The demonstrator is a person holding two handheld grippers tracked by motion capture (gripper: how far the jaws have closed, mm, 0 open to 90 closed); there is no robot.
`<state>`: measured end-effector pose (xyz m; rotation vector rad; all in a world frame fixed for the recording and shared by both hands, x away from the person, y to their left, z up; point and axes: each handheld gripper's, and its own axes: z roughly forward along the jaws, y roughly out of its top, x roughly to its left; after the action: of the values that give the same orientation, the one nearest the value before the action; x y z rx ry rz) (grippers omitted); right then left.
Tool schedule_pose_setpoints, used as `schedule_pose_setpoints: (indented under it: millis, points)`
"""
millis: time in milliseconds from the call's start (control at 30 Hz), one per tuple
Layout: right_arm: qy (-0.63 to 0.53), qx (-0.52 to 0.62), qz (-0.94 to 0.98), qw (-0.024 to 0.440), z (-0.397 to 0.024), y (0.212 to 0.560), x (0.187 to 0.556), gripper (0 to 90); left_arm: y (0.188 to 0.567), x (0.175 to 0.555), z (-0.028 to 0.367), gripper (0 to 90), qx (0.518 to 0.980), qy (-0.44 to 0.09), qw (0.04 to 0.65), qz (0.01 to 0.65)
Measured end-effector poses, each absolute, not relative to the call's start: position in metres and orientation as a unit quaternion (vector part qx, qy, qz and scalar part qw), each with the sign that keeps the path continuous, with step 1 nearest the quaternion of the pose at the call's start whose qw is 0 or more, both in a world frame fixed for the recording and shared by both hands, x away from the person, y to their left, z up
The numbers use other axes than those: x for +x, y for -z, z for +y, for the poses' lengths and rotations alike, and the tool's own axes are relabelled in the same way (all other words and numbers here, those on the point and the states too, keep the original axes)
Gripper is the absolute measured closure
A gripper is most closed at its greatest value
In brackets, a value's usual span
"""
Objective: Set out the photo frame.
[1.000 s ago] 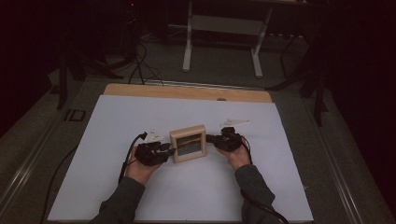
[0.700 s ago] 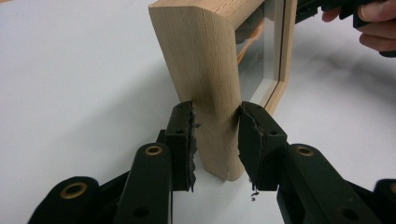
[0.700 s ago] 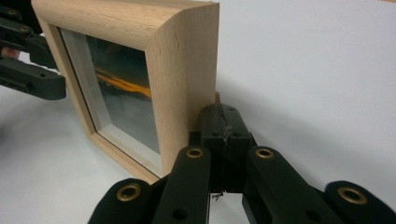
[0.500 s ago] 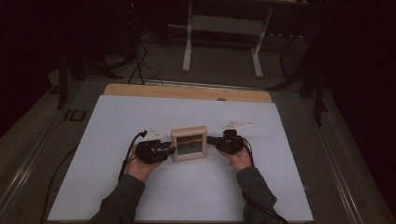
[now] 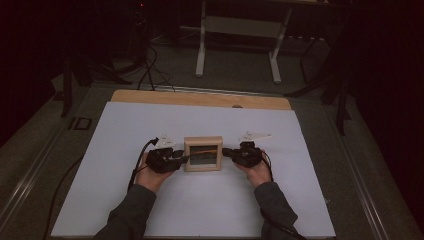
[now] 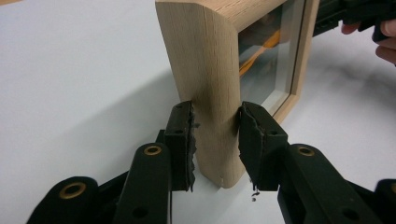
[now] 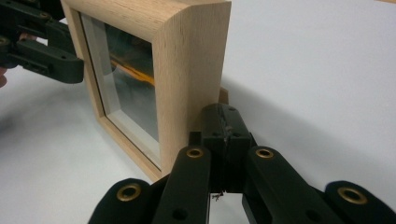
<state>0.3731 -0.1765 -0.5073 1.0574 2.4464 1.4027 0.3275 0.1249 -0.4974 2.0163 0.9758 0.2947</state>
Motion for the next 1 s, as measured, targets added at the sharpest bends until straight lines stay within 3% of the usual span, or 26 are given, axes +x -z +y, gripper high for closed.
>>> schedule_pose_setpoints:
  millis: [1000]
  points:
    - [-0.465, 0.346, 0.812, 0.067, -0.1753, 0.5079, 0.3673, 89.8, 0.4967, 0.3281, 0.1238, 65.8, 0.801, -0.125, 0.423, 0.406]
